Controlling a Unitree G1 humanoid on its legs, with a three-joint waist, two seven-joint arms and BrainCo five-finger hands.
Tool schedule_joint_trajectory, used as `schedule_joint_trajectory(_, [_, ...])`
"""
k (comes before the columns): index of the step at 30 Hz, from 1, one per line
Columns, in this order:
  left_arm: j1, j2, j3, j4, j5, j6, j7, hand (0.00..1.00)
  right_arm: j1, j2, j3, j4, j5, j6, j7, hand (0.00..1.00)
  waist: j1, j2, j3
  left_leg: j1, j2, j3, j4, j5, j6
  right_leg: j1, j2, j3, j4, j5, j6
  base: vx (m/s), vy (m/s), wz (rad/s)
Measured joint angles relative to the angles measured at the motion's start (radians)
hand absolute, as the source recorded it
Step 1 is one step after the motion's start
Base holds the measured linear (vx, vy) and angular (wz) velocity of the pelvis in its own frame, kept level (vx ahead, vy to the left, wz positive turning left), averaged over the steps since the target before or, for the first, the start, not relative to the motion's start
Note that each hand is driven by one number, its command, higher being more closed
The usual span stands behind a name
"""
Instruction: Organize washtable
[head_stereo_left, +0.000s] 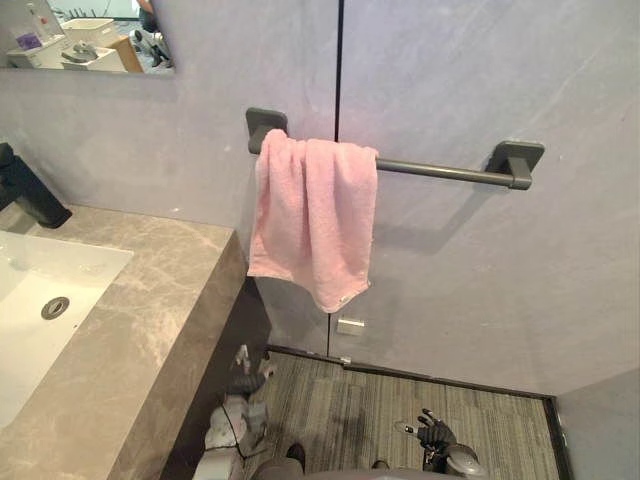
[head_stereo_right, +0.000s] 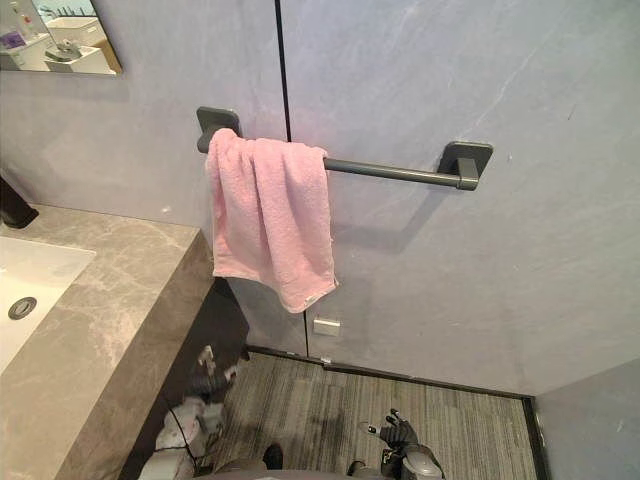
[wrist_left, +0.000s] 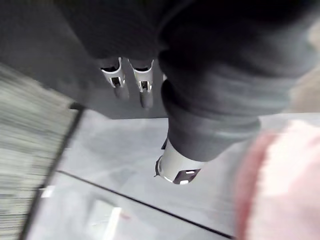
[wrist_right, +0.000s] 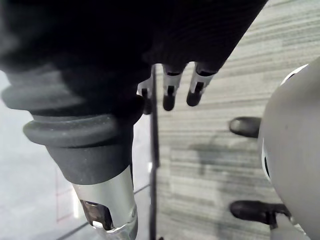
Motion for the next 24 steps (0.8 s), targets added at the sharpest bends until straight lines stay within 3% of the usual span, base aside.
schedule_joint_trajectory(3, [0.029,-0.008,0.042,-0.184,0.01,-0.021,0.006,0.0,0.012,-0.003,0.0,-0.001,-0.008,-0.002,-0.008,0.0,0.008,0.009,-0.027,-0.009,-0.001,-0.007,-0.007,0.006,0.003,-0.008,0.008,0.0,-0.008,0.004,0.006,0.03,-0.019,0.03])
schedule_joint_trajectory(10, [-0.015,0.008,0.076,-0.316,0.064,-0.024,0.043,0.0,0.018,-0.005,0.009,-0.025,-0.035,0.0,-0.005,0.0,0.023,0.015,-0.038,-0.001,-0.003,-0.016,-0.01,0.007,0.005,0.012,0.014,-0.004,-0.029,0.017,-0.006,0.05,-0.009,0.03])
schedule_joint_trajectory(17, [-0.108,0.094,0.115,-0.327,0.164,-0.024,0.093,0.0,0.019,-0.015,0.031,-0.044,-0.039,-0.001,0.015,0.0,0.02,0.009,-0.041,0.025,-0.002,0.005,-0.025,0.006,0.006,0.021,0.014,0.023,-0.035,0.024,-0.006,-0.02,0.0,-0.1])
schedule_joint_trajectory(24, [-0.188,0.151,0.115,-0.266,0.166,-0.024,0.092,0.0,0.032,-0.026,0.049,-0.067,-0.046,0.006,0.035,0.0,-0.005,0.003,-0.045,0.025,0.0,0.03,-0.038,0.007,0.006,0.006,0.017,0.051,-0.049,0.037,-0.006,-0.04,0.0,-0.11])
